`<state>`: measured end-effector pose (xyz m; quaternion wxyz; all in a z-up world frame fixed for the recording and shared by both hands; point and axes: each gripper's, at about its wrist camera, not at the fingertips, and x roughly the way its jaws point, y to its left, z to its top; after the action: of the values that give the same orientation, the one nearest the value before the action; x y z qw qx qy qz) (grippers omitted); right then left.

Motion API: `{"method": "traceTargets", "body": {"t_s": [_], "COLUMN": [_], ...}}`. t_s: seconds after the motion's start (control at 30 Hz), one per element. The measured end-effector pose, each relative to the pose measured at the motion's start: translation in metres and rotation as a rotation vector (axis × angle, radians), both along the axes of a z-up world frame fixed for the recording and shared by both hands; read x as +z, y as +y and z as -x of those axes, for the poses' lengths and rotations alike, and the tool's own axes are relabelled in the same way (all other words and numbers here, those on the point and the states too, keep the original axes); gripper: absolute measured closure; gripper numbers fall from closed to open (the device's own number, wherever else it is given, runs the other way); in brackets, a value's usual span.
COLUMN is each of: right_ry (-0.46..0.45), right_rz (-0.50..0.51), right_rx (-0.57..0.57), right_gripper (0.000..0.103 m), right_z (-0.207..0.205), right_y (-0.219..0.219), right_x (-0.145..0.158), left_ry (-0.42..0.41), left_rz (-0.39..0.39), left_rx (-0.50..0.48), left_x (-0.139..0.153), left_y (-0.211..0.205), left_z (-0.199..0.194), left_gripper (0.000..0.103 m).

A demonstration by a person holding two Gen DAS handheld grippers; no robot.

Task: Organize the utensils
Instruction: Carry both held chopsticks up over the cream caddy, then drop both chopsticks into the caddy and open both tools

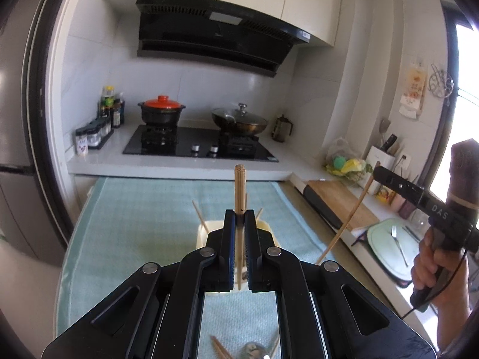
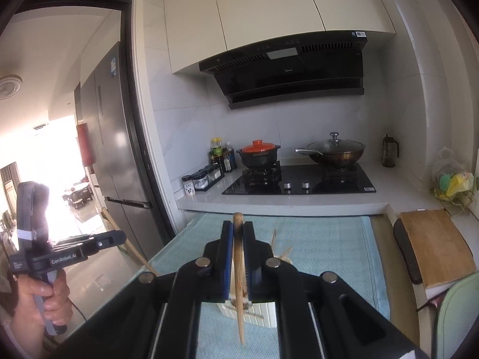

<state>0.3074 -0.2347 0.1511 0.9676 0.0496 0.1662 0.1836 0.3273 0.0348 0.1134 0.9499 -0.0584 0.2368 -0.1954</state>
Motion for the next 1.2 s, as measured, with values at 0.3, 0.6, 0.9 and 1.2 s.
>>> {"method": "traceTargets", "body": {"t_s": [0.3, 0.6, 0.9, 1.2], "right_ry": [0.022, 0.297, 0.353, 0.351], "right_rz": [0.029, 0.014, 0.010, 0.087], "right_rx": [-0.006, 0.021, -0.009, -0.048], "right_gripper": [0.096, 0.096, 0.051, 0.047], "right_z": [-0.086, -0.162, -0.176, -0.111], "right_y": [0.021, 0.026, 0.026, 0.006], "right_x": [-0.002, -0.090, -0.126, -0.117], "left_ry": [0.081, 0.261, 0.277, 0.283], "left_rz": [-0.055, -0.096, -0.084, -0.163], "left_rx": [-0.005, -0.007, 0.059, 0.072], "left_x": [-0.021, -0.089, -0.102, -0.113], "left_y": [-0.037, -0.059, -0.049, -0.022], "left_z": [-0.082, -0.132, -0.130, -0.055], "left_gripper": [0.100, 0.100, 0.045, 0.024]}}
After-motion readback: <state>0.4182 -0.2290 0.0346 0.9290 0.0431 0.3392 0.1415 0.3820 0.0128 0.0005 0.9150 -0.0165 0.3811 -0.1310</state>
